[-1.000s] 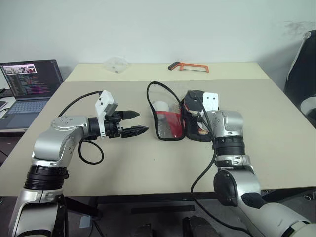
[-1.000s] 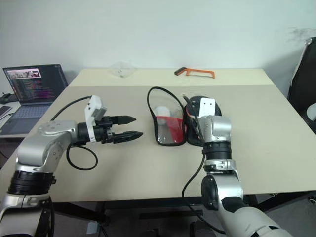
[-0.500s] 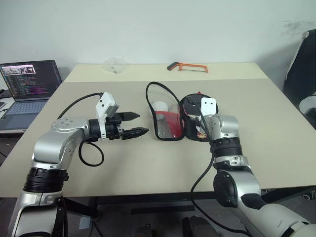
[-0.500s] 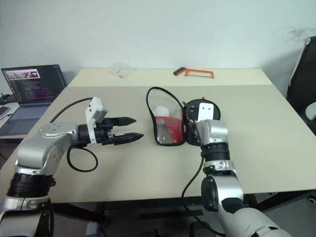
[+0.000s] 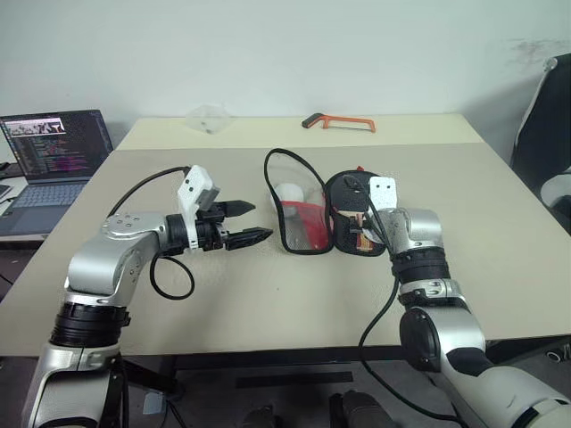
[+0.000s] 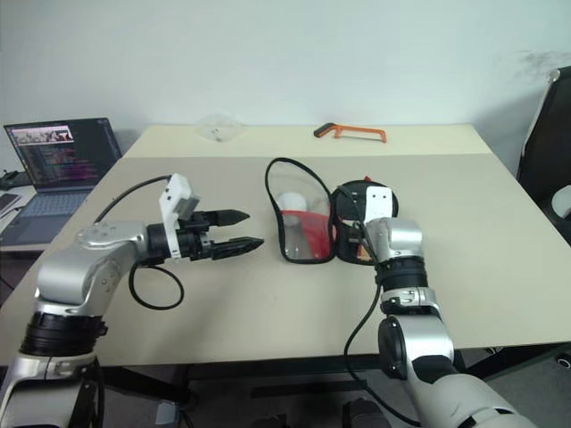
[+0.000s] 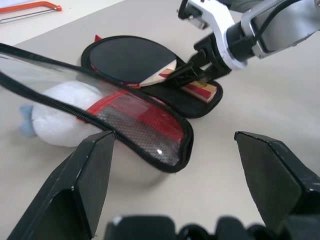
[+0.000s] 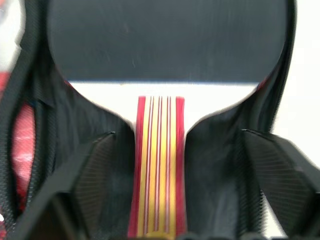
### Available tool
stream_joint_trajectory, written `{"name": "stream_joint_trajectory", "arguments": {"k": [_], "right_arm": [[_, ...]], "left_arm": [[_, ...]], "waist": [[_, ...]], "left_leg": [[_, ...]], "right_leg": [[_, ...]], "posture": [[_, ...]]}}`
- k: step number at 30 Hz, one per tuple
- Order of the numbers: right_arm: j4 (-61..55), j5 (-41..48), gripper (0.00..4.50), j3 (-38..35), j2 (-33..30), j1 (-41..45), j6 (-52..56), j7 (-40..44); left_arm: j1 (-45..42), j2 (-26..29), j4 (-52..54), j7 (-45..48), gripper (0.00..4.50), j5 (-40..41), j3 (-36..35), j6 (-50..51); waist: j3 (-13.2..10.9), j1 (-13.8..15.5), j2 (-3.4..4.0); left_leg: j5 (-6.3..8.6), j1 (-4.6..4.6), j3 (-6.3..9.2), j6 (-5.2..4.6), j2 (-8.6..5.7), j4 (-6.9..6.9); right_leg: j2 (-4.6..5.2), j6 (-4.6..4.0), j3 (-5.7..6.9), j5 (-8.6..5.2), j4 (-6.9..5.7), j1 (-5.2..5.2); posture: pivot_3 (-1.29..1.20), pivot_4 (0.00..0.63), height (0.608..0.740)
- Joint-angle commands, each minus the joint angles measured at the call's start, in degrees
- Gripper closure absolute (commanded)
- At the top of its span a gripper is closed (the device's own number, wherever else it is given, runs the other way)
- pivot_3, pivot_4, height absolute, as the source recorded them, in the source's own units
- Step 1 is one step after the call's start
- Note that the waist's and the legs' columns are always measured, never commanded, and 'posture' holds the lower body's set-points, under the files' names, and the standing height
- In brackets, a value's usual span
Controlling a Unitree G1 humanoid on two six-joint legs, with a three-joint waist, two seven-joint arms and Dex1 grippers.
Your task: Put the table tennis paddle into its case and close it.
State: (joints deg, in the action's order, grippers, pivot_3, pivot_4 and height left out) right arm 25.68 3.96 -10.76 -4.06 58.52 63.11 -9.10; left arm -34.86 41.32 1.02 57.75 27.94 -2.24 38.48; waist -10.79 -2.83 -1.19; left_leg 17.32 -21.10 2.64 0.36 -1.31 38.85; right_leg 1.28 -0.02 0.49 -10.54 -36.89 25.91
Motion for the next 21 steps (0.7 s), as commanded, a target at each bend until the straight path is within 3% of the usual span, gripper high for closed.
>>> {"name": "stream_joint_trajectory", "arguments": {"k": [1, 4, 7, 9, 14, 21], "right_arm": [[-12.75, 1.90, 0.04, 5.44, -5.86, -2.60, 5.27, 8.26], [-23.56, 6.68, 0.04, 8.61, -10.94, -6.13, 7.94, 17.49], [-37.00, 16.68, 0.04, 5.39, -17.54, -10.49, 5.19, 31.70], [-43.52, 16.41, 0.04, 6.34, -28.09, -16.74, -4.98, 42.04], [-45.49, 19.25, 0.04, 3.33, -42.38, -26.42, -15.42, 57.04], [-42.58, 22.13, 0.04, -3.20, -48.82, -29.59, -20.84, 62.78]], "left_arm": [[-2.70, -0.35, -3.08, 0.79, 0.33, -0.54, 0.40, -0.91], [-4.17, -0.69, -6.58, 1.87, 0.33, -1.71, 1.14, -2.90], [-6.25, -0.46, -11.53, 4.11, 0.33, -3.42, 1.86, -5.72], [-7.82, -0.44, -16.67, 4.54, 0.33, -6.48, 3.22, -9.80], [-11.86, -2.23, -27.01, 2.10, 0.33, -12.72, 5.28, -17.28], [-16.67, -5.59, -37.70, 3.56, 0.33, -17.21, 6.91, -23.85]], "waist": [[0.00, 0.09, 0.00], [0.00, 0.33, 0.00], [-0.01, 0.31, 0.00], [-0.01, 0.62, 0.00], [-0.04, 1.17, -0.10], [-0.07, 1.08, -0.15]], "left_leg": [[0.00, 0.01, 0.00, 0.00, 0.00, 0.00], [0.01, 0.00, 0.01, -0.01, -0.01, -0.01], [0.01, 0.01, -0.02, -0.01, 0.00, -0.01], [0.01, 0.02, -0.03, -0.02, 0.01, -0.01], [0.02, 0.25, -0.07, -0.03, -0.05, 0.03], [0.01, 0.31, -0.26, -0.04, -0.02, 0.12]], "right_leg": [[-0.01, 0.00, 0.00, 0.00, 0.00, 0.00], [-0.11, 0.02, 0.05, -0.01, 0.04, -0.01], [-0.11, 0.03, 0.06, -0.02, 0.03, 0.00], [-0.18, 0.27, 0.12, -0.16, 0.04, 0.00], [-0.21, 0.42, 0.18, -0.25, 0.24, -0.35], [-0.21, 0.54, 0.11, -0.19, 0.40, -0.49]], "posture": [[0.00, 0.150, 0.740], [0.00, 0.150, 0.740], [0.00, 0.150, 0.740], [0.00, 0.150, 0.740], [0.00, 0.150, 0.740], [0.00, 0.150, 0.740]]}}
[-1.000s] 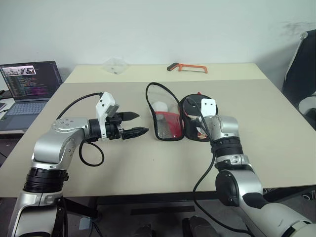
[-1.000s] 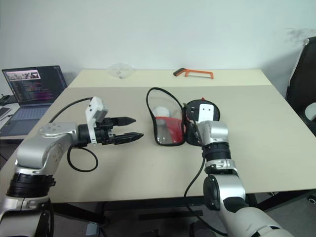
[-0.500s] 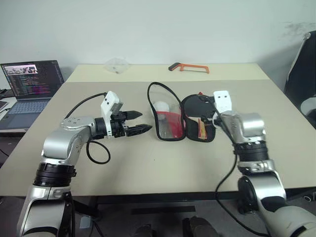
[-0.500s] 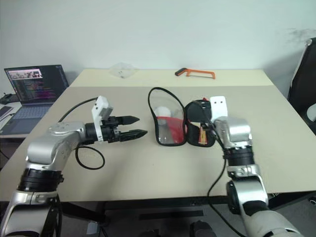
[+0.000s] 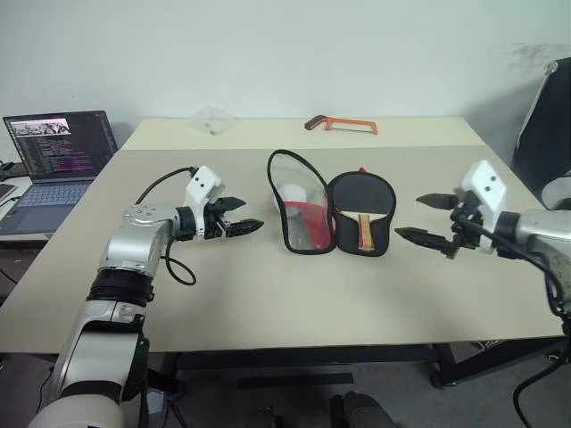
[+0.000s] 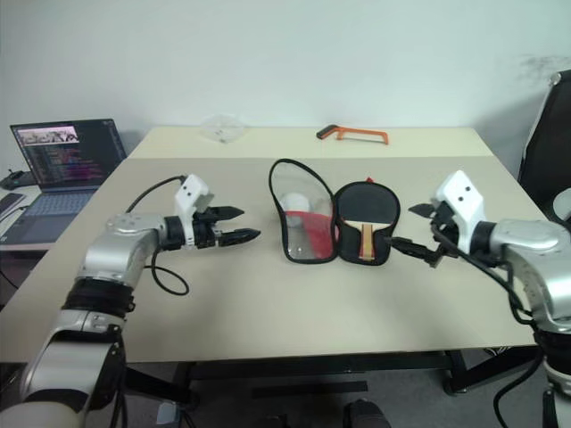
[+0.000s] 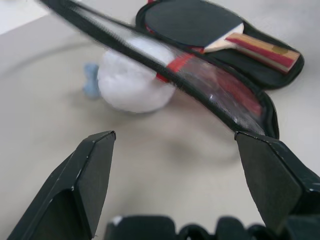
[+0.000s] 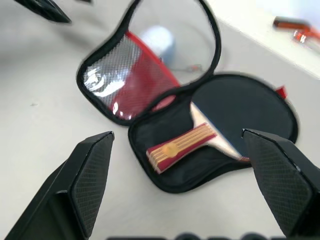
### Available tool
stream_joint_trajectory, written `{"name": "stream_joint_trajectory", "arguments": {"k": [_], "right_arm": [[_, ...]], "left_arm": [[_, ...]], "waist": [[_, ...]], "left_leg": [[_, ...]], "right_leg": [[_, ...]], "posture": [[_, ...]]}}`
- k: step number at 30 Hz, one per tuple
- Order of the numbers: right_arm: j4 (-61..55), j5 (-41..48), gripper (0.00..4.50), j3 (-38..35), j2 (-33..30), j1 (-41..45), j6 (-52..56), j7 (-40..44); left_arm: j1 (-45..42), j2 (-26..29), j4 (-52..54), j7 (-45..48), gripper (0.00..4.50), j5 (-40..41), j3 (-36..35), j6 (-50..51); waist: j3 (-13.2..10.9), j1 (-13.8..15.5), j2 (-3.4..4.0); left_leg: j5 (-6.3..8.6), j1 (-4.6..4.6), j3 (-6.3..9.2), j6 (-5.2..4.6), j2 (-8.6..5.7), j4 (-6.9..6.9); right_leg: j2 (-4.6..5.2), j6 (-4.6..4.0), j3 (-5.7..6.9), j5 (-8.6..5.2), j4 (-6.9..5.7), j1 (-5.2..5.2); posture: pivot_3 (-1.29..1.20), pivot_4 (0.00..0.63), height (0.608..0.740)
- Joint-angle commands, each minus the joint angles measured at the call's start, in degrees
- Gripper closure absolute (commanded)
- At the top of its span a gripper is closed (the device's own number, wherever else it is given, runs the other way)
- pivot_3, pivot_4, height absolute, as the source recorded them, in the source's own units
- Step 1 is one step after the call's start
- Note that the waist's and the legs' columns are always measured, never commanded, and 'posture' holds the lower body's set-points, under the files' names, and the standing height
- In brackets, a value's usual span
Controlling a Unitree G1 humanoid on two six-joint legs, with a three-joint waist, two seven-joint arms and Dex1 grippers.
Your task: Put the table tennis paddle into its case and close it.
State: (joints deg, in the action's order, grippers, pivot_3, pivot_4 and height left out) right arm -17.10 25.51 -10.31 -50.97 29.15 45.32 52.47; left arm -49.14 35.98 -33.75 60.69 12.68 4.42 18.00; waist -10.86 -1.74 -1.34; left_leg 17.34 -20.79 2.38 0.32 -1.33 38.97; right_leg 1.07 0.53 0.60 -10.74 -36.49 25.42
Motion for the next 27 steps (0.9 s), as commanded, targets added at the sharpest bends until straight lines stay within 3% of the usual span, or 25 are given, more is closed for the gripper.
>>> {"name": "stream_joint_trajectory", "arguments": {"k": [1, 4, 7, 13, 14, 22, 27], "right_arm": [[0.55, 0.58, 0.04, -4.23, -2.44, -0.58, -3.62, 1.31], [0.03, 0.84, 0.00, -5.26, -4.01, -1.97, -4.73, 1.63], [-1.44, 1.98, 0.00, -6.33, -4.49, -2.62, -4.06, 1.05], [-4.26, 3.39, 0.00, -7.66, -5.41, -5.35, -2.64, 0.43], [-4.40, 3.34, 0.00, -7.91, -5.53, -5.95, -2.76, 0.11], [-5.99, 3.72, 0.00, -10.18, -5.82, -8.21, -2.33, -2.15], [-6.75, 3.42, 0.00, -12.76, -6.70, -8.77, -2.02, -3.65]], "left_arm": [[-3.14, -0.73, -4.86, 0.69, 0.33, -2.85, 0.75, -4.58], [-5.13, -2.20, -11.18, -1.16, 0.95, -6.90, 2.64, -9.43], [-6.72, -3.16, -16.97, -3.71, 2.00, -10.83, 3.97, -14.92], [-9.29, -7.61, -21.20, -2.19, 4.31, -9.78, 2.22, -17.11], [-9.80, -8.70, -21.61, -2.33, 4.48, -9.69, 2.04, -17.28], [-12.79, -20.23, -22.19, -0.70, 4.48, -8.91, 1.96, -20.26], [-17.28, -31.37, -28.61, -11.40, 4.48, -10.94, 1.39, -28.28]], "waist": [[0.00, 0.02, 0.00], [-0.01, 0.18, -0.01], [-0.02, 0.21, -0.03], [-0.04, 0.67, -0.08], [-0.05, 0.86, -0.09], [-0.06, 1.69, -0.11], [-0.09, 2.05, -0.15]], "left_leg": [[0.00, 0.00, -0.01, 0.00, 0.02, -0.01], [0.00, -0.04, -0.04, 0.00, 0.02, -0.03], [0.00, -0.05, -0.03, 0.00, 0.02, -0.03], [0.00, -0.09, 0.00, 0.00, 0.00, -0.01], [0.00, -0.10, 0.01, 0.00, 0.00, -0.01], [0.00, -0.10, -0.05, 0.00, -0.07, -0.01], [0.00, -0.13, -0.03, 0.00, -0.06, -0.01]], "right_leg": [[0.00, 0.00, -0.01, 0.00, 0.02, 0.00], [0.02, -0.01, 0.01, 0.00, 0.06, 0.00], [0.10, -0.01, -0.01, 0.01, 0.07, 0.01], [0.12, 0.00, 0.02, 0.01, 0.09, 0.00], [0.12, 0.00, 0.02, 0.01, 0.12, -0.02], [0.09, 0.05, 0.02, 0.05, 0.20, -0.08], [0.09, 0.10, 0.01, 0.09, 0.35, -0.14]], "posture": [[0.00, 0.150, 0.740], [0.00, 0.150, 0.740], [0.00, 0.150, 0.740], [0.00, 0.150, 0.740], [0.00, 0.150, 0.740], [0.00, 0.150, 0.740], [0.00, 0.150, 0.740]]}}
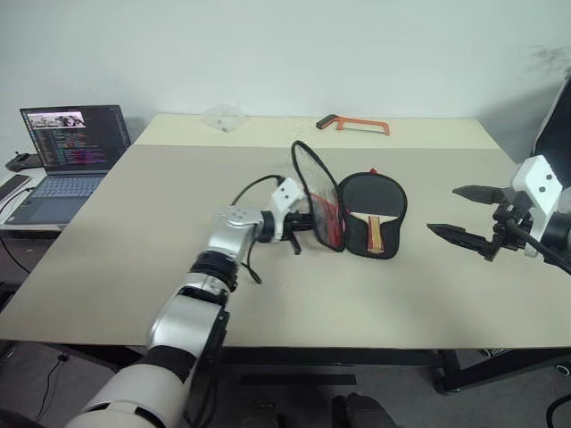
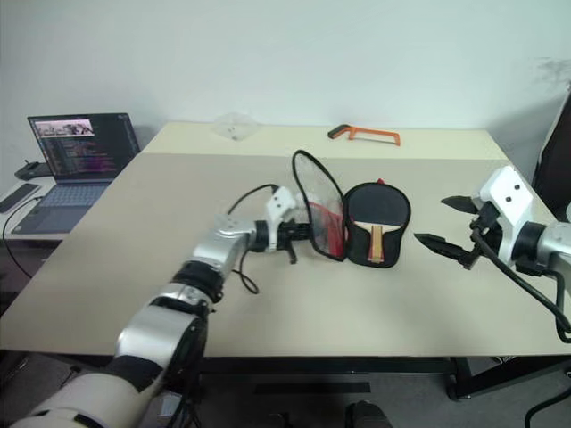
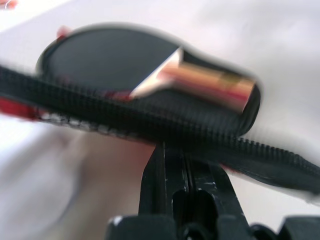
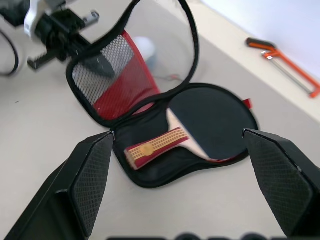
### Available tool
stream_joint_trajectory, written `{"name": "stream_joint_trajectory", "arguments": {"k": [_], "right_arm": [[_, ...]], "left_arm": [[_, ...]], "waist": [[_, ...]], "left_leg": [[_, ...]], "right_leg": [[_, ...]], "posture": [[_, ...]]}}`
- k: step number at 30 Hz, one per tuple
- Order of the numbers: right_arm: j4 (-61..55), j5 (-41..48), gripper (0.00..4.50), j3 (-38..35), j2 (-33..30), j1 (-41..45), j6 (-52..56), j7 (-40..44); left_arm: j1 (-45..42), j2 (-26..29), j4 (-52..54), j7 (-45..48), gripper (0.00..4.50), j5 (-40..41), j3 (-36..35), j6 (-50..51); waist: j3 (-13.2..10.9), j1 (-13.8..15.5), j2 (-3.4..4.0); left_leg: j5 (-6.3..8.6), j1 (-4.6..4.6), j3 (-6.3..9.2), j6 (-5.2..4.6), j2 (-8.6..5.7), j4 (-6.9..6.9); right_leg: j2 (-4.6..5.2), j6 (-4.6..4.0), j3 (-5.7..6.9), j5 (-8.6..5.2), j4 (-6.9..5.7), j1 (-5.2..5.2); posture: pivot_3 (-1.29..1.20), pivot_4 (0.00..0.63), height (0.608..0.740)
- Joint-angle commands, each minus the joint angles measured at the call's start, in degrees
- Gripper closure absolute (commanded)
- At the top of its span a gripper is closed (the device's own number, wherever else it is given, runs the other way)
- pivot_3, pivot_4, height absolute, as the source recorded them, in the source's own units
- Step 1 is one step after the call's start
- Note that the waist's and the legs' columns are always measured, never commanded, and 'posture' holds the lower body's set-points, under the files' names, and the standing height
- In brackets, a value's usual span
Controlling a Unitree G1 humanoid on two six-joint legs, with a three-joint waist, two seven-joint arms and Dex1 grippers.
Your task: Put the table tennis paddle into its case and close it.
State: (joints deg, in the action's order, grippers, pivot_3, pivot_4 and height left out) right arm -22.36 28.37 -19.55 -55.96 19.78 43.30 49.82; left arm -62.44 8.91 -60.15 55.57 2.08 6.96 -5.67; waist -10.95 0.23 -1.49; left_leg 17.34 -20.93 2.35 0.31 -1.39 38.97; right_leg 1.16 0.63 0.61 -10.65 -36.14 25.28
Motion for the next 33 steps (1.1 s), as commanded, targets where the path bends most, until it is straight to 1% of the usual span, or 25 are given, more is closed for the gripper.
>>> {"name": "stream_joint_trajectory", "arguments": {"k": [1, 4, 7, 8, 10, 13, 14, 15, 17, 19, 20, 21, 23, 25, 27, 28, 31, 33], "right_arm": [[-1.12, 0.50, 0.00, -4.11, -1.98, 1.07, 0.22, -1.61], [-0.99, 0.95, 0.00, -5.27, -2.32, 2.06, 1.24, -3.08], [-2.35, 2.04, 0.00, -5.96, -2.06, 1.78, 3.13, -4.14], [-3.04, 2.87, 0.00, -6.26, -1.60, 1.42, 4.64, -4.78], [-3.73, 4.57, 0.00, -6.23, 0.49, 1.33, 7.78, -7.46], [-1.58, 8.99, 0.00, -6.26, 10.51, 5.83, 13.09, -16.42], [-0.47, 10.91, 0.00, -7.17, 15.28, 7.30, 14.87, -20.06], [0.89, 12.99, 0.00, -8.44, 20.16, 8.39, 16.99, -23.81], [3.62, 15.98, 0.00, -11.06, 27.74, 10.03, 20.76, -30.11], [8.92, 15.91, 0.00, -14.36, 34.73, 11.94, 24.29, -38.62], [10.95, 15.47, 0.00, -15.63, 37.06, 12.69, 25.29, -41.96], [13.04, 15.64, 0.00, -17.62, 39.42, 13.74, 25.80, -45.51], [19.07, 15.74, 0.00, -21.38, 42.19, 15.01, 23.33, -49.91], [23.26, 16.80, 0.00, -24.04, 43.52, 16.27, 21.61, -52.48], [25.13, 17.56, 0.00, -24.45, 43.64, 16.98, 21.49, -53.32], [25.74, 17.97, 0.00, -24.55, 43.64, 17.22, 21.53, -53.54], [27.48, 18.24, 0.00, -24.24, 44.12, 17.76, 21.42, -54.35], [28.33, 18.86, 0.00, -24.03, 45.28, 17.74, 21.68, -54.78]], "left_arm": [[-4.83, -6.66, -3.92, -9.82, 4.48, -0.83, -1.41, -6.26], [-6.60, -10.96, -7.74, -16.65, 4.48, -2.07, -1.75, -9.09], [-7.45, -11.92, -9.52, -18.29, 4.48, -2.23, -2.27, -9.57], [-7.40, -11.33, -9.36, -17.18, 4.48, -1.83, -2.64, -9.47], [-6.98, -8.40, -8.21, -12.51, 4.48, -0.67, -3.55, -7.86], [-5.92, -1.61, -5.04, -4.17, 4.48, 0.70, -4.73, -4.35], [-5.58, 0.66, -3.92, -2.39, 4.48, 1.60, -5.62, -2.79], [-5.14, 3.09, -2.61, -0.33, 4.31, 2.74, -6.57, -0.69], [-4.07, 6.82, 0.64, 4.01, 3.91, 4.90, -7.97, 3.51], [-1.95, 10.86, 7.48, 9.51, 3.20, 8.55, -9.70, 9.65], [-0.79, 12.39, 10.94, 11.60, 2.85, 10.28, -10.37, 12.46], [0.59, 13.79, 14.60, 13.90, 2.48, 12.14, -11.05, 14.64], [3.77, 18.86, 22.04, 17.88, 1.74, 16.92, -13.65, 22.40], [6.91, 23.11, 27.43, 19.79, 1.00, 18.36, -13.79, 27.23], [9.23, 25.58, 30.82, 20.29, 0.28, 18.75, -13.21, 29.96], [9.97, 26.31, 31.99, 20.31, 0.02, 19.07, -13.11, 30.97], [12.56, 29.82, 33.44, 19.93, 0.02, 17.41, -12.34, 31.24], [13.16, 30.34, 32.77, 16.24, 0.02, 15.87, -13.08, 28.57]], "waist": [[-0.01, 0.17, -0.01], [-0.02, 0.18, -0.03], [-0.02, -0.31, -0.04], [-0.02, -0.40, -0.04], [-0.02, -0.51, -0.04], [-0.03, -1.23, -0.05], [-0.03, -1.47, -0.06], [-0.03, -1.75, -0.05], [-0.01, -1.82, -0.02], [0.00, -1.82, 0.01], [0.01, -1.76, 0.02], [0.01, -1.70, 0.02], [0.01, -1.41, 0.02], [0.01, -1.42, 0.06], [0.02, -1.23, 0.07], [0.02, -1.19, 0.07], [0.02, -1.39, 0.07], [0.02, -1.73, 0.07]], "left_leg": [[0.00, 0.00, -0.01, 0.00, -0.01, 0.00], [0.05, 0.00, -0.15, -0.10, -0.03, 0.00], [0.11, 0.02, -0.23, -0.19, 0.04, -0.03], [0.11, 0.03, -0.27, -0.19, 0.07, -0.04], [0.10, 0.05, -0.40, -0.18, 0.10, -0.04], [0.10, 0.14, -0.51, -0.17, 0.15, -0.02], [0.07, 0.14, -0.53, -0.18, 0.19, -0.02], [0.05, 0.15, -0.51, -0.20, 0.24, -0.02], [0.03, 0.13, -0.47, -0.20, 0.27, 0.00], [0.02, 0.18, -0.34, -0.22, 0.17, 0.00], [0.02, 0.13, -0.19, -0.22, 0.13, 0.02], [0.02, 0.08, -0.13, -0.22, 0.06, 0.00], [0.02, -0.05, -0.07, -0.21, -0.03, 0.00], [0.02, -0.14, -0.09, -0.21, -0.01, -0.01], [0.02, -0.17, -0.04, -0.22, 0.00, -0.03], [0.03, -0.16, -0.04, -0.22, 0.00, -0.03], [0.03, 0.00, -0.15, -0.23, -0.02, 0.00], [0.01, 0.11, -0.16, -0.26, 0.00, 0.01]], "right_leg": [[0.00, 0.04, 0.00, 0.02, 0.04, -0.02], [0.01, 0.15, -0.04, 0.08, 0.13, -0.03], [0.01, 0.19, -0.21, 0.09, 0.14, -0.08], [0.00, 0.18, -0.22, 0.09, 0.12, -0.06], [-0.04, 0.16, -0.21, 0.10, 0.07, -0.05], [-0.13, 0.04, -0.24, 0.18, 0.04, -0.08], [-0.13, 0.00, -0.25, 0.20, -0.01, -0.05], [-0.14, 0.00, -0.25, 0.20, -0.06, -0.05], [-0.12, -0.02, -0.25, 0.21, -0.13, -0.01], [-0.08, -0.06, -0.20, 0.23, -0.25, 0.06], [0.01, -0.31, -0.23, 0.39, -0.30, 0.14], [0.04, -0.31, -0.23, 0.40, -0.36, 0.22], [0.13, -0.31, -0.22, 0.40, -0.62, 0.36], [0.22, -0.31, -0.25, 0.40, -0.66, 0.47], [0.22, -0.32, -0.21, 0.39, -0.62, 0.51], [0.21, -0.32, -0.19, 0.38, -0.61, 0.50], [0.14, -0.32, -0.27, 0.38, -0.62, 0.44], [0.08, -0.31, -0.30, 0.37, -0.68, 0.40]], "posture": [[0.00, 0.150, 0.740], [0.00, 0.150, 0.740], [0.00, 0.150, 0.740], [0.00, 0.150, 0.740], [0.00, 0.150, 0.740], [0.00, 0.150, 0.740], [0.00, 0.150, 0.740], [0.00, 0.150, 0.740], [0.00, 0.150, 0.740], [0.00, 0.150, 0.740], [0.00, 0.150, 0.740], [0.00, 0.150, 0.740], [0.00, 0.150, 0.740], [0.00, 0.150, 0.740], [0.00, 0.150, 0.740], [0.00, 0.150, 0.740], [0.00, 0.150, 0.740], [0.00, 0.150, 0.740]]}}
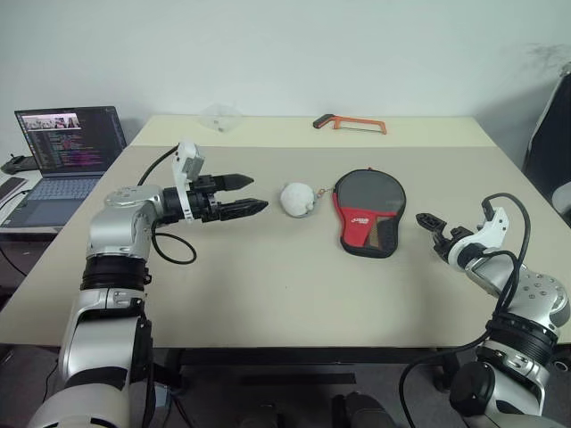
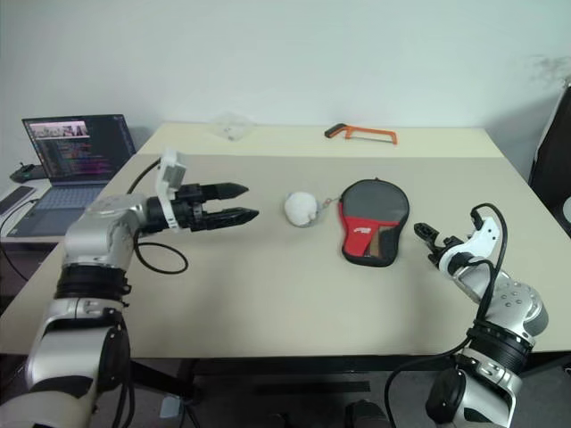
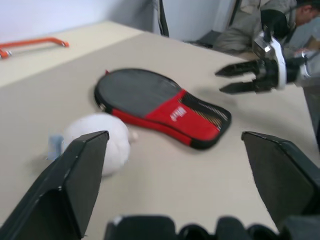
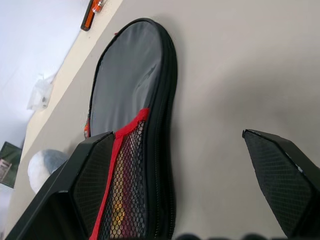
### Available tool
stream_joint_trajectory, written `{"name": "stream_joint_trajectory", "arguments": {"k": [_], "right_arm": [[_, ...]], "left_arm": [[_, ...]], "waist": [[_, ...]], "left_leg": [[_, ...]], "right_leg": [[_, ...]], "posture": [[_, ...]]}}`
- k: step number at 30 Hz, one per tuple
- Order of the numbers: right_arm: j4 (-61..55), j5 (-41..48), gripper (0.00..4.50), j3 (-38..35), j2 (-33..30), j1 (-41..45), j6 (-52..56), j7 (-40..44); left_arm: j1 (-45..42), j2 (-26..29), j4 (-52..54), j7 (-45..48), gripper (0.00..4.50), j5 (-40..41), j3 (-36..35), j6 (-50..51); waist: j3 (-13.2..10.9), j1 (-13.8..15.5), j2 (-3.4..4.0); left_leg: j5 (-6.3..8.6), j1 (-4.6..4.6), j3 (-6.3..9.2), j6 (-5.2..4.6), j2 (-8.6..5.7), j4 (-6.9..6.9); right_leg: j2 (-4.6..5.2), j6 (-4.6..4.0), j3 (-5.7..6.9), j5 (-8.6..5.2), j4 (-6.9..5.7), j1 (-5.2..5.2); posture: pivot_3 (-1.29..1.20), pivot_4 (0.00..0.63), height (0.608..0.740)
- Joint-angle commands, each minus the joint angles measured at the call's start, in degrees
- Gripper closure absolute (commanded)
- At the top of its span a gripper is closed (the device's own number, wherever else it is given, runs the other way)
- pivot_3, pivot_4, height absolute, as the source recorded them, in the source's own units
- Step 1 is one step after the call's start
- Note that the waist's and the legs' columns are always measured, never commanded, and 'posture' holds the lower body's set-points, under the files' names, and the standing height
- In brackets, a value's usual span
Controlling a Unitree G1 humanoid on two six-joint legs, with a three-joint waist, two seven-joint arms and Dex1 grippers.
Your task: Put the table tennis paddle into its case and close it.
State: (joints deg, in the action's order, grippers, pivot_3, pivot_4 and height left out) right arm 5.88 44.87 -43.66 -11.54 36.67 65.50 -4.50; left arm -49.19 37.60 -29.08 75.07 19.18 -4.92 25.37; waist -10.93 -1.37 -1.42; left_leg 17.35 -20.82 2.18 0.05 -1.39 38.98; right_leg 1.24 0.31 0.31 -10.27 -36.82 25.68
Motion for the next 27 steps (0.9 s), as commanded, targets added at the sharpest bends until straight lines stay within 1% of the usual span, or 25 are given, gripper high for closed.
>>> {"name": "stream_joint_trajectory", "arguments": {"k": [1, 3, 6, 10, 18, 27], "right_arm": [[0.37, 2.49, 0.00, 0.53, 1.38, 0.69, -0.50, -0.61], [0.98, 3.05, 0.00, 1.14, 2.71, 0.63, -0.53, -1.19], [1.64, 3.07, 0.00, 2.28, 4.15, 0.57, -0.94, -1.42], [3.10, 2.84, 0.00, 3.97, 5.61, 0.21, -1.62, -1.33], [2.93, 4.77, 0.00, 7.64, 10.63, 0.80, -2.00, -0.40], [6.62, 5.22, 0.00, 9.59, 12.24, 3.31, -4.82, 0.30]], "left_arm": [[0.49, 1.99, 2.28, -3.20, 0.02, -1.19, -0.93, -2.42], [2.08, 2.50, 4.27, -2.51, 0.02, -1.14, -0.06, -2.42], [2.73, 2.05, 5.03, -4.26, 0.02, -1.34, -0.05, -2.91], [2.35, 1.34, 4.52, -6.14, 0.02, -1.57, 0.30, -3.42], [0.43, 0.56, 3.10, -5.89, 0.02, -1.98, 1.86, -4.52], [-0.14, 0.12, 3.37, -5.22, 0.02, -1.99, 2.78, -4.31]], "waist": [[0.00, -0.23, 0.00], [0.01, -0.38, 0.01], [0.01, -0.51, 0.01], [0.02, -0.51, 0.00], [0.05, -1.19, -0.04], [0.05, -1.66, -0.04]], "left_leg": [[-0.01, 0.03, 0.02, -0.02, 0.05, 0.00], [-0.02, 0.08, 0.02, -0.04, 0.11, 0.00], [-0.02, 0.08, 0.00, -0.04, 0.11, 0.00], [-0.02, 0.07, -0.02, -0.04, 0.09, 0.00], [-0.02, 0.13, -0.01, -0.04, 0.17, -0.01], [-0.02, 0.12, -0.04, -0.04, 0.15, -0.02]], "right_leg": [[-0.01, 0.00, 0.00, 0.00, -0.01, -0.03], [-0.03, -0.02, 0.01, -0.01, -0.03, -0.06], [-0.03, -0.06, -0.03, -0.01, -0.05, -0.05], [-0.01, -0.06, -0.04, -0.01, -0.02, -0.05], [-0.05, -0.06, -0.05, -0.01, -0.07, -0.05], [-0.03, -0.06, -0.08, 0.00, -0.04, -0.04]], "posture": [[0.00, 0.150, 0.740], [0.00, 0.150, 0.740], [0.00, 0.150, 0.740], [0.00, 0.150, 0.740], [0.00, 0.150, 0.740], [0.00, 0.150, 0.740]]}}
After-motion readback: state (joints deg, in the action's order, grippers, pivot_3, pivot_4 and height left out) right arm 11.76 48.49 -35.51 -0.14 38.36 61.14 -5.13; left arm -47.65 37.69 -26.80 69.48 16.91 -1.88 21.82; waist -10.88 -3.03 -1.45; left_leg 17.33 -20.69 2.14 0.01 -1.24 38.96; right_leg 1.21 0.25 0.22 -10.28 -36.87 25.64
